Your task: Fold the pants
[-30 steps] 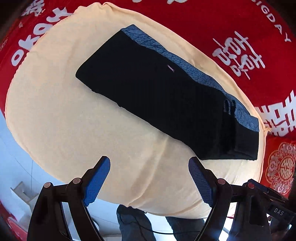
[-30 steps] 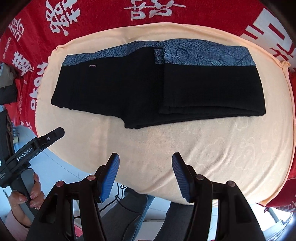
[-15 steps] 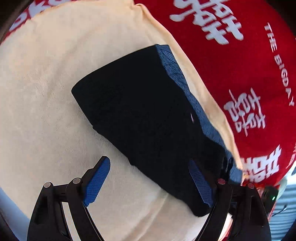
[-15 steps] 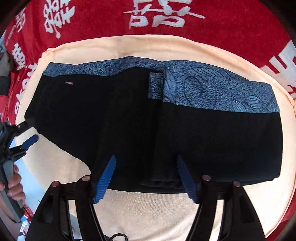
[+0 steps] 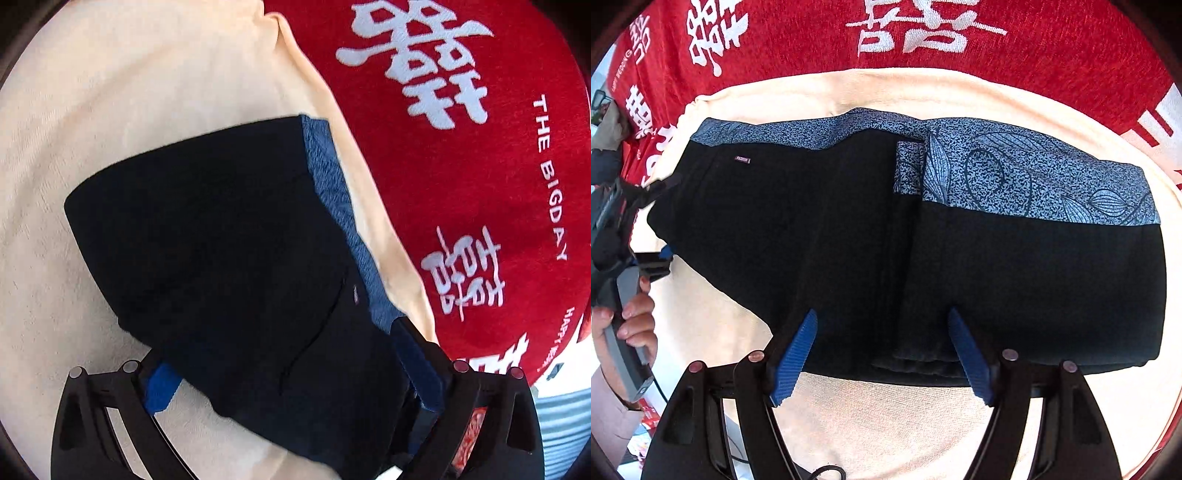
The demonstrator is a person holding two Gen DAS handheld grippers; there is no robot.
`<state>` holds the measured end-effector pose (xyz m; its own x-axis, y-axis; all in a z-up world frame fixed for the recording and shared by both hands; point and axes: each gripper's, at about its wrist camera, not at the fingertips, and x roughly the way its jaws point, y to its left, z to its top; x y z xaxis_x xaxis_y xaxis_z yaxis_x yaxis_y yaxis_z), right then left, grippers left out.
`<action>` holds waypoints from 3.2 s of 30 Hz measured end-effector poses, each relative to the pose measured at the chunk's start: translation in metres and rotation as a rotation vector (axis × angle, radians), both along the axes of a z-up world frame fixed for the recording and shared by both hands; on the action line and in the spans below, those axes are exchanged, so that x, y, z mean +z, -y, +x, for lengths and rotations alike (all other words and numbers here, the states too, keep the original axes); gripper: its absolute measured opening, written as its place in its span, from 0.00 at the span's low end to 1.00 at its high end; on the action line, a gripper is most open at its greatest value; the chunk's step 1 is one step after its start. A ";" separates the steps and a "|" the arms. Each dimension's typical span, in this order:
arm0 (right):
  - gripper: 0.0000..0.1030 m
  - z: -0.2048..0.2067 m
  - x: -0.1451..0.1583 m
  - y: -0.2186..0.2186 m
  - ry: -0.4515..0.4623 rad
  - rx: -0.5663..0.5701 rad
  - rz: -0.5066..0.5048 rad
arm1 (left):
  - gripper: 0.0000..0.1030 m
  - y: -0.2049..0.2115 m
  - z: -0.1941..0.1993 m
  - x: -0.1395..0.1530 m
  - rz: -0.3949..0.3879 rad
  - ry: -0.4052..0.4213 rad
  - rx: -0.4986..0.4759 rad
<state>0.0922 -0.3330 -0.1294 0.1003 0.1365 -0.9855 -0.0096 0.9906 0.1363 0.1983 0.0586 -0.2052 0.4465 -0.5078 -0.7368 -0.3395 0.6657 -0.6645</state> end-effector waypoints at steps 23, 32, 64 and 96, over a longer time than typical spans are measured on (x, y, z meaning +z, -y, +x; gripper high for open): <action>0.84 0.191 0.038 -0.211 -0.321 0.400 0.376 | 0.32 0.106 -0.012 0.059 0.880 0.231 -0.453; 0.38 0.183 -0.018 -0.279 -0.452 0.586 0.150 | 0.32 0.119 -0.016 0.063 0.955 0.256 -0.490; 0.20 0.002 0.036 0.230 0.057 -0.283 0.634 | 0.32 0.448 -0.116 0.121 0.818 0.445 -1.072; 0.53 -0.046 0.023 0.214 0.009 -0.266 0.038 | 0.75 0.297 -0.062 0.098 0.724 -0.019 -0.757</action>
